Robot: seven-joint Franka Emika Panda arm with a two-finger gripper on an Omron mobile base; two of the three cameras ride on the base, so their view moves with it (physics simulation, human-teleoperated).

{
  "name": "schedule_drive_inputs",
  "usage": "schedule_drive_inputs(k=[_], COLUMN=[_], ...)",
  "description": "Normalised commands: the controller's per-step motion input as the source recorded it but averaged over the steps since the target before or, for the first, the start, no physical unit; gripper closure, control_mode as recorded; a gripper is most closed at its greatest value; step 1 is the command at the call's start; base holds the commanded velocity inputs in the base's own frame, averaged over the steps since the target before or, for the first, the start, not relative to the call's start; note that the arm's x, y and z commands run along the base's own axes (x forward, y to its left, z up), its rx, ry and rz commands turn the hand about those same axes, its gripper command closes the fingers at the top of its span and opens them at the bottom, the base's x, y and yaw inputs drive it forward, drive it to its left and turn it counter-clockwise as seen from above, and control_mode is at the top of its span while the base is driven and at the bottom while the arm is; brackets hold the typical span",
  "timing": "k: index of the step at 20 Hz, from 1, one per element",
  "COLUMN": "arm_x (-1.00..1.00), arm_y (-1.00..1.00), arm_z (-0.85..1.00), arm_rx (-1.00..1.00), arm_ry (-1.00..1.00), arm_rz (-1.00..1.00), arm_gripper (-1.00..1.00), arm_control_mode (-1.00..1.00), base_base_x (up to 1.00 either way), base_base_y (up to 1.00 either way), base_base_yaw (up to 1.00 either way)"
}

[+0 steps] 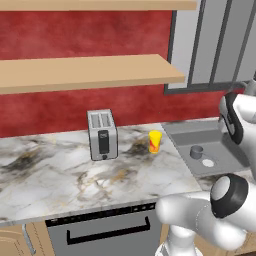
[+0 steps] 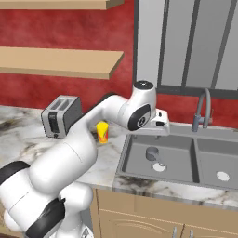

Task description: Move any existing items from the left basin to the right basin for drying. Then move the cup from the counter to the left basin of the sink for washing.

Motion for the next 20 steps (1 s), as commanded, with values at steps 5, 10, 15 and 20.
schedule_drive_inputs(k=[5,10,15,20], arm_x=[0.26,0.25,0.21,0.22], arm_y=[-0.2,-0.15,-0.09,-0.03], arm_z=[-0.28,-0.27,-0.24,-0.21], arm_rx=[-0.04,-0.03,0.0,0.0], arm_ry=[0.07,0.03,0.0,0.0], arm_rz=[0.0,0.0,0.0,0.01], arm_gripper=[-1.0,-1.0,-1.0,-1.0], arm_control_mode=[-1.0,-1.0,-1.0,-1.0], base_base_x=[0.0,0.0,0.0,0.0], base_base_y=[0.0,0.0,0.0,0.0], base_base_yaw=[0.0,0.0,0.0,0.0])
